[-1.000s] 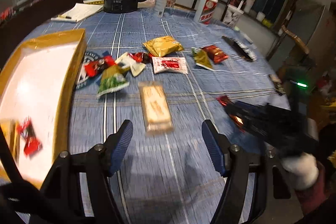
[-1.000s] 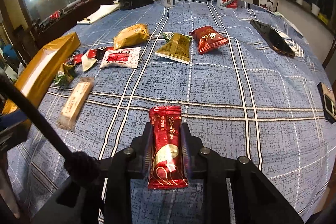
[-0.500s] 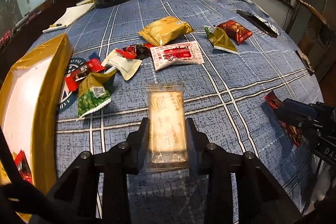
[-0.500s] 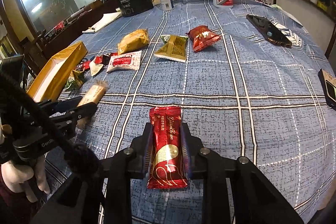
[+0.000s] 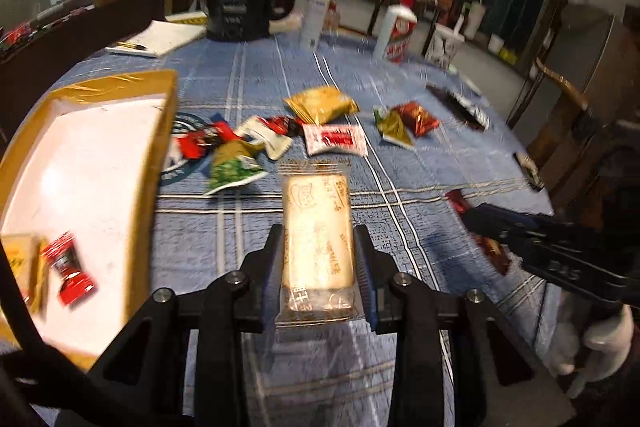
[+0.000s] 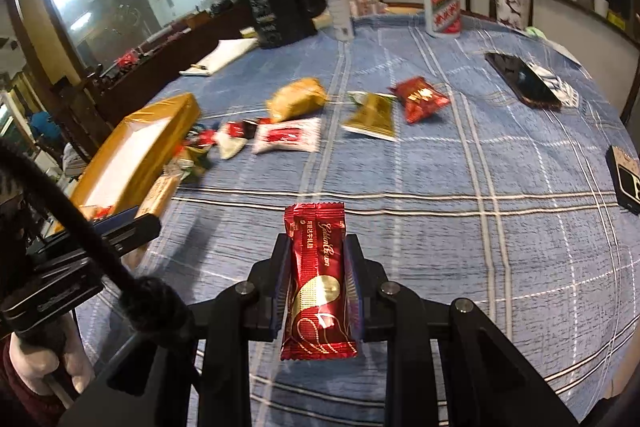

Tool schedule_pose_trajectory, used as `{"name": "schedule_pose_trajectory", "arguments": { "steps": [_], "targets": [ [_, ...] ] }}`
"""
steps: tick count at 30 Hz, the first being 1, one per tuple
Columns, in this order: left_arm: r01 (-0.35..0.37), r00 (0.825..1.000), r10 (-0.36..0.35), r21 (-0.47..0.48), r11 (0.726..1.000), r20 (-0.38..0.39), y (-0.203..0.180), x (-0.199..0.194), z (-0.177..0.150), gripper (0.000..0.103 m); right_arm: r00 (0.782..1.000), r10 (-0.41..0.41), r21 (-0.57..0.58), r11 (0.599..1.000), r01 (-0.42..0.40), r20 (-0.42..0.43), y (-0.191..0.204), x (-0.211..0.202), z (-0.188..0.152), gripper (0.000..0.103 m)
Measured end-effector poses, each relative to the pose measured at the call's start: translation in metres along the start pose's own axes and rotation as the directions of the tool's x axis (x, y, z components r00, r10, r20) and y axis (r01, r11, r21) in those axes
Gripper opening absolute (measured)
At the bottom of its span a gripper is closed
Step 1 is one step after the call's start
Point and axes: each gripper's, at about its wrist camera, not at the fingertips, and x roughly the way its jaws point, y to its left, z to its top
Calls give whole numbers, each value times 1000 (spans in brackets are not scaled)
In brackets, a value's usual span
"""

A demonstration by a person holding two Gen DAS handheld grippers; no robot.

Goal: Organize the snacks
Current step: 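Carry both held snacks over the tray and open both tools to drop them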

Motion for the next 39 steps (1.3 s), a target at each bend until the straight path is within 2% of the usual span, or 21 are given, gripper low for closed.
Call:
{"name": "schedule_pose_trajectory", "arguments": {
  "steps": [3, 8, 14, 21, 28, 33, 36, 39],
  "targets": [
    [-2, 999, 3, -29, 1000, 41, 9, -21, -6, 36, 1000, 20, -21, 1000, -20, 2, 18, 1, 1, 25],
    [-48, 994, 52, -48, 998, 99, 22, -46, -15, 36, 999, 54, -50, 997, -54, 6, 41, 0, -1, 25],
    [-35, 988, 52, -118, 992, 148, 52, -79, -16, 36, 994, 108, -118, 988, -104, 28, 76, -14, 8, 25],
    [-123, 965, 157, -166, 978, 210, 101, -118, -6, 36, 976, 214, -203, 958, -203, 36, 136, -21, 32, 25],
    [-187, 954, 228, -206, 960, 195, 165, -127, 15, 36, 959, 283, -269, 925, -267, 20, 203, -16, 67, 25],
    [-220, 950, 265, -250, 943, 167, 211, -120, 34, 36, 954, 299, -296, 910, -292, -21, 244, 7, 93, 25],
    [-233, 951, 277, -273, 933, 135, 233, -109, 40, 36, 955, 294, -291, 910, -295, -48, 260, 30, 102, 25],
    [-226, 962, 260, -298, 927, 79, 252, -89, 41, 36, 950, 298, -259, 914, -311, -91, 267, 66, 102, 25]
  ]
}}
